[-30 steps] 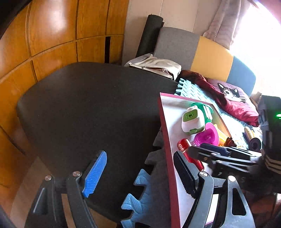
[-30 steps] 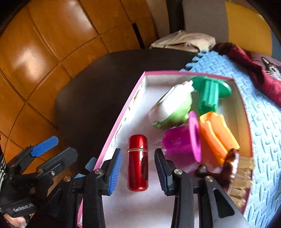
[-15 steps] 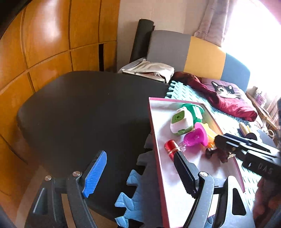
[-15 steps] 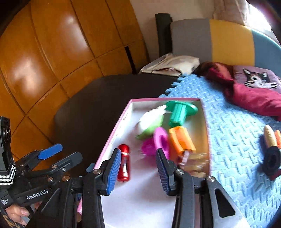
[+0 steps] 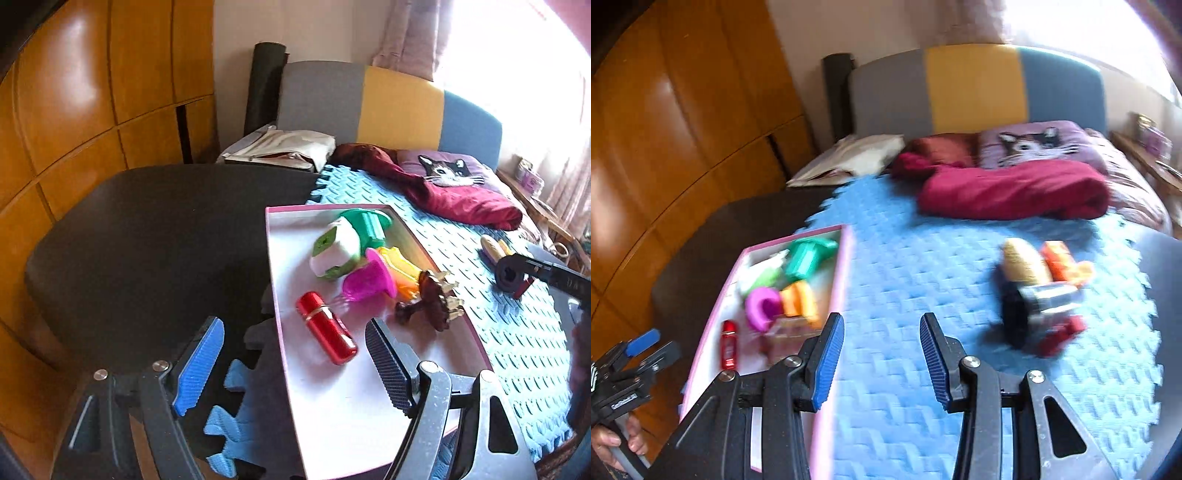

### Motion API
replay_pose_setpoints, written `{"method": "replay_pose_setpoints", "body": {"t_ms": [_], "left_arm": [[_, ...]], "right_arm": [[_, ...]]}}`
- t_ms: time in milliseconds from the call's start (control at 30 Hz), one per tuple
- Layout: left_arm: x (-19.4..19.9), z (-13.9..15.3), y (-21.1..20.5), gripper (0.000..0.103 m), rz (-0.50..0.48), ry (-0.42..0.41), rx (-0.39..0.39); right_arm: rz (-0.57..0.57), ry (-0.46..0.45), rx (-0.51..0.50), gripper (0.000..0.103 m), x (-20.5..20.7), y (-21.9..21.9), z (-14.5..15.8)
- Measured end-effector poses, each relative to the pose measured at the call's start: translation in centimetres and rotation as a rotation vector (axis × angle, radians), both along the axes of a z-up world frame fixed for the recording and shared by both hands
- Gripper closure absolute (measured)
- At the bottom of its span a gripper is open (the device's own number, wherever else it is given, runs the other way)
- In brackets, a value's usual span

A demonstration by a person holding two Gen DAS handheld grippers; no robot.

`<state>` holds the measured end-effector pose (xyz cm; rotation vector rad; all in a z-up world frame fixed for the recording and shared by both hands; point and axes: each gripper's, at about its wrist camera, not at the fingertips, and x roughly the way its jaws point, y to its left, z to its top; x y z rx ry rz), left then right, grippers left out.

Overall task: Organize rigid objects
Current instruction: 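Withdraw both open tools from the tray back over the mat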

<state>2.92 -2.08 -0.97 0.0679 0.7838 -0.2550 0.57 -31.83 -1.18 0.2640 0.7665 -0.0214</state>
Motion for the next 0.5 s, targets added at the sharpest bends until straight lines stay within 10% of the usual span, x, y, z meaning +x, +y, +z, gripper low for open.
{"method": "replay_pose_setpoints", "body": {"t_ms": [500], "left_arm": [[0.1,1.5,-5.6,0.023,-0.136,-0.014,0.001]], "right_arm": [[-0.408,0.080,-0.010,0.060,-4.8,-13.9,-2.2]]}}
